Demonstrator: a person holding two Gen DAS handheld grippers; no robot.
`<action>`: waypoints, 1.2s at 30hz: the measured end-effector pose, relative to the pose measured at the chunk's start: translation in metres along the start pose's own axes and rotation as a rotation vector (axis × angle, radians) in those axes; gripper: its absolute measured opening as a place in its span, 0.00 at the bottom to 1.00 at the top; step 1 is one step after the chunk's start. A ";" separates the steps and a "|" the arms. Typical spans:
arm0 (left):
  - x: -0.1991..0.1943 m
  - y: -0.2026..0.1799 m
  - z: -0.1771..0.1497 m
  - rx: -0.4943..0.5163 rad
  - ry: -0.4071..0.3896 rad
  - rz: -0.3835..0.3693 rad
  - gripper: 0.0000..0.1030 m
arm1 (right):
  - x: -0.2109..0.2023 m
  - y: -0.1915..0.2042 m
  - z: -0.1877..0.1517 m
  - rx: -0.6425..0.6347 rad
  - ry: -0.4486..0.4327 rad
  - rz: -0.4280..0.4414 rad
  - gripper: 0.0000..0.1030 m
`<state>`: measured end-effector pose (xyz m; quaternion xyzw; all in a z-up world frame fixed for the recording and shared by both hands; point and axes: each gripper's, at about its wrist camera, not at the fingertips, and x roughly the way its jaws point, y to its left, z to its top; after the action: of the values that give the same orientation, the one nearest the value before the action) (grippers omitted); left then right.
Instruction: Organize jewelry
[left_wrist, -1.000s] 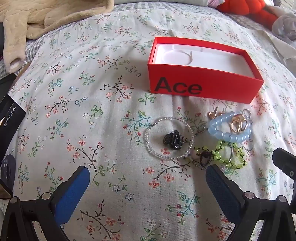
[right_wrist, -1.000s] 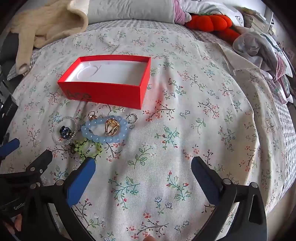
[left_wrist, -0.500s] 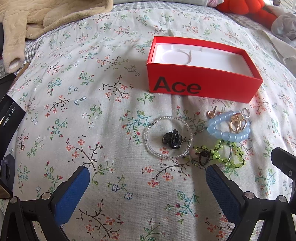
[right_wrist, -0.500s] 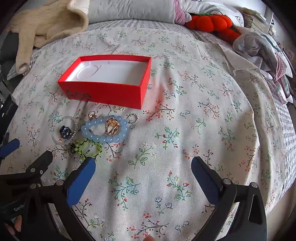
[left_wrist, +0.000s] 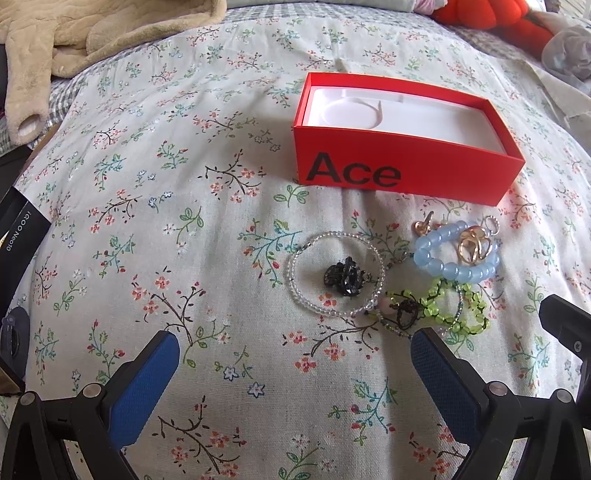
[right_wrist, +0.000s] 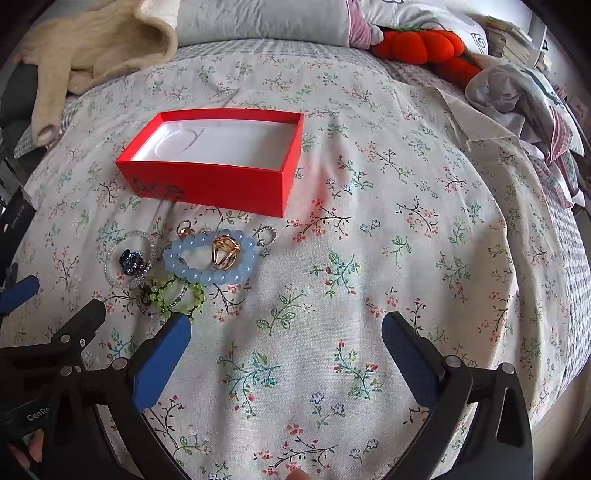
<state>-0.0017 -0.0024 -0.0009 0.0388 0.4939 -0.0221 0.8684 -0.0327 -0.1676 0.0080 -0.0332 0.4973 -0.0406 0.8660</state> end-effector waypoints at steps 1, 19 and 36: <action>0.000 0.000 0.000 -0.001 0.000 0.000 1.00 | 0.000 0.000 0.000 -0.001 -0.001 -0.001 1.00; -0.002 0.008 0.003 -0.009 0.011 -0.011 1.00 | -0.003 -0.002 0.002 0.005 -0.001 0.003 1.00; -0.009 0.033 0.049 0.030 0.039 -0.056 1.00 | -0.018 -0.005 0.050 -0.039 0.061 0.074 1.00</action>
<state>0.0382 0.0258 0.0333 0.0383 0.5113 -0.0533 0.8569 0.0013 -0.1699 0.0490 -0.0304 0.5249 0.0002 0.8506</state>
